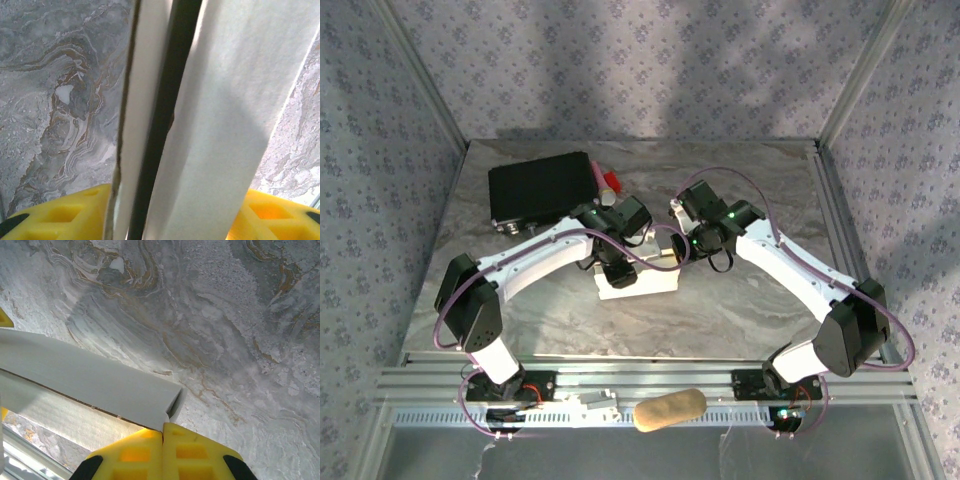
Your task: Fold the paper box
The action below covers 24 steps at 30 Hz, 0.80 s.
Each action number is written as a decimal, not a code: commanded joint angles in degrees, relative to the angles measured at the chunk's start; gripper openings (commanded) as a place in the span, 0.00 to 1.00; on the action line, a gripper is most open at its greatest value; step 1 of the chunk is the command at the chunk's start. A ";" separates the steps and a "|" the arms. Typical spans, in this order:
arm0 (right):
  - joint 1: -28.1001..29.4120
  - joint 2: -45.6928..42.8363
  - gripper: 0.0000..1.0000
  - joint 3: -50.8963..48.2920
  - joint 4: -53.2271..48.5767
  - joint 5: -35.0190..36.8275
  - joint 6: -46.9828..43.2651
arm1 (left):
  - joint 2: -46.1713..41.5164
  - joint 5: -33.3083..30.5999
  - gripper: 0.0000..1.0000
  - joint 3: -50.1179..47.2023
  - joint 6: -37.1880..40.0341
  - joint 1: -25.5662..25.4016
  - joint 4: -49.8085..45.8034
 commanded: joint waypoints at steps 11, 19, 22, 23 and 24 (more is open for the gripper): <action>-0.20 0.04 0.00 1.59 -1.72 -0.92 0.32 | 0.06 2.96 0.59 0.53 -1.46 -0.63 0.08; -0.80 0.19 0.00 0.60 -0.95 -1.02 0.21 | -2.36 3.21 0.79 -0.57 -0.74 -0.10 2.02; -0.94 0.36 0.00 0.23 -0.68 -1.19 0.00 | -1.85 3.27 0.77 -0.46 -0.51 0.55 1.75; -0.99 0.38 0.00 0.16 -0.60 -1.27 -0.03 | -1.59 3.12 0.75 -0.45 -0.49 0.77 1.92; -1.03 0.37 0.00 0.11 -0.57 -1.28 -0.03 | -1.21 3.42 0.74 -0.44 -0.49 1.10 1.85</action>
